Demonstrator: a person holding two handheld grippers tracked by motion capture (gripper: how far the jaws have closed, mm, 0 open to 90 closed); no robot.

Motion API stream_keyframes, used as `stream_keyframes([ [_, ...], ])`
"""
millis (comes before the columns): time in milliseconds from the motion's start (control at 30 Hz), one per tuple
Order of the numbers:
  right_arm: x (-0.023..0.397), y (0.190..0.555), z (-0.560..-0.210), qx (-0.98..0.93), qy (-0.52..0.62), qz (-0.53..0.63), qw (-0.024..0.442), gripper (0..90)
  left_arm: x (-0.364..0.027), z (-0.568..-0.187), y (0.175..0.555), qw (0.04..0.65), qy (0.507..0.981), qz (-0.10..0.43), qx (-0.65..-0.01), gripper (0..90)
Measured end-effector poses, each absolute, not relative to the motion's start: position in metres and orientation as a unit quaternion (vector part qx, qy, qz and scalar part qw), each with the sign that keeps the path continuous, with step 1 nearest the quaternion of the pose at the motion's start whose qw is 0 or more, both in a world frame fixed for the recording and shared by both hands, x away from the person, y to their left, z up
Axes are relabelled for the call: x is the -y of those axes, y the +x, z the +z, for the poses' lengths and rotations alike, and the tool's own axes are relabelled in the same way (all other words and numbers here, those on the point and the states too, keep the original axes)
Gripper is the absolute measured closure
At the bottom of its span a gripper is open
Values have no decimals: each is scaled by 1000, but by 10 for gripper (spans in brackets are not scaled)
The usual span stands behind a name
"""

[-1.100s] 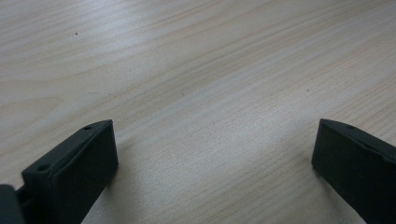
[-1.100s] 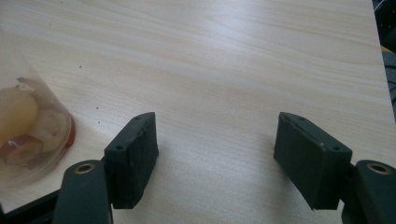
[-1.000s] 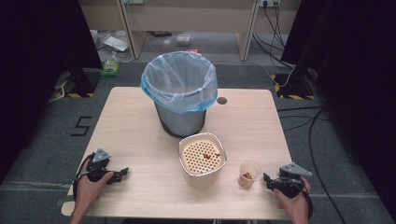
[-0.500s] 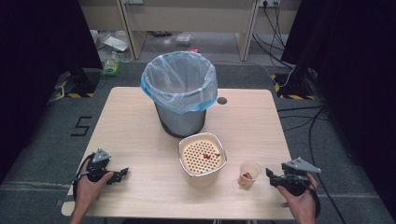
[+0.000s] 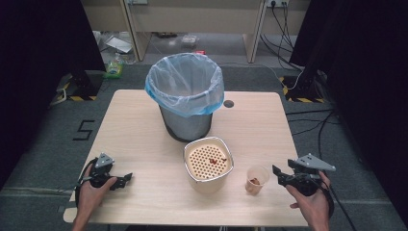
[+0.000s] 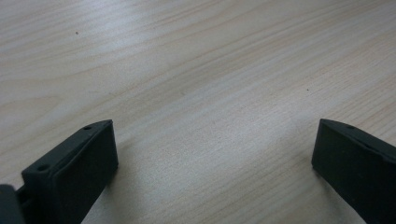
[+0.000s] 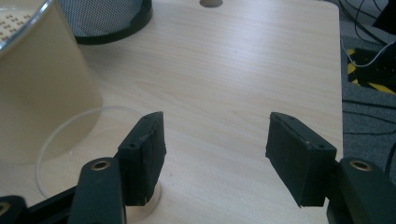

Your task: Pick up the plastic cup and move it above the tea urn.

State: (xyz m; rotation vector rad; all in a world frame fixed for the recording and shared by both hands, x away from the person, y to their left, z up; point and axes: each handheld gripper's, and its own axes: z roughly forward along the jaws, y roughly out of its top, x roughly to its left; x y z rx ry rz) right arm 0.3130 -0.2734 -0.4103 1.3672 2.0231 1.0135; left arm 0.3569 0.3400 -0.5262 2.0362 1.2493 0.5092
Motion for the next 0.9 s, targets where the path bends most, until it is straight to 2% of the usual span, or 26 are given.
stream_keyframes([
  [533, 237, 328, -421, -784, 466, 351, 209, 419, -340, -526, 357, 343, 783, 196, -481, 0],
  [700, 230, 331, -421, -796, 454, 343, 208, 466, -340, -526, 357, 342, 783, 196, -481, 0],
  [900, 226, 333, -428, -812, 448, 314, 203, 577, -340, -526, 357, 342, 783, 196, -481, 0],
])
